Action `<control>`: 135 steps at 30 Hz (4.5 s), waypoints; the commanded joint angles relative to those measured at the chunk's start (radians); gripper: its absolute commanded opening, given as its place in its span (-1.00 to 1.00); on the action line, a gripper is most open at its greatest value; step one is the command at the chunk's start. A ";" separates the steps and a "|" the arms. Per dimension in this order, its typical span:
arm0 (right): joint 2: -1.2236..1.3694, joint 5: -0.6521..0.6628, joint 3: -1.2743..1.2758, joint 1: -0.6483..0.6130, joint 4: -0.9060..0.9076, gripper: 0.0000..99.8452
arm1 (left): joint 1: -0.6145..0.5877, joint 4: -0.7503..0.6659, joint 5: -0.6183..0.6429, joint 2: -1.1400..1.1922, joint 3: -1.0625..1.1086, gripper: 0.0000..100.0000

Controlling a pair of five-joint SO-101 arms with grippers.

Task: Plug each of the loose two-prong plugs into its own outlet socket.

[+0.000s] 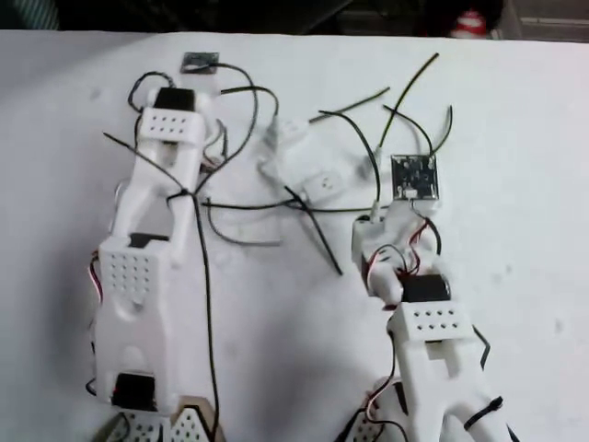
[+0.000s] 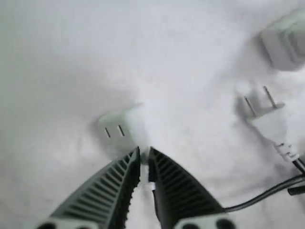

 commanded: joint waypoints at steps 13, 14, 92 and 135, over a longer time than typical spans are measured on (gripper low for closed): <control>-0.027 -0.002 0.011 -0.007 -0.018 -0.97 | -0.047 0.238 -0.049 -0.056 -0.192 -0.61; -0.027 -0.002 0.011 -0.007 -0.018 -0.97 | -0.054 0.226 -0.034 -0.056 -0.172 -0.52; -0.033 0.000 0.011 -0.010 -0.018 -0.96 | 0.177 -0.252 -0.634 -1.150 1.513 -0.49; -0.651 0.051 0.044 -0.657 0.493 -0.96 | 0.357 -0.328 -0.304 -1.616 1.534 -0.71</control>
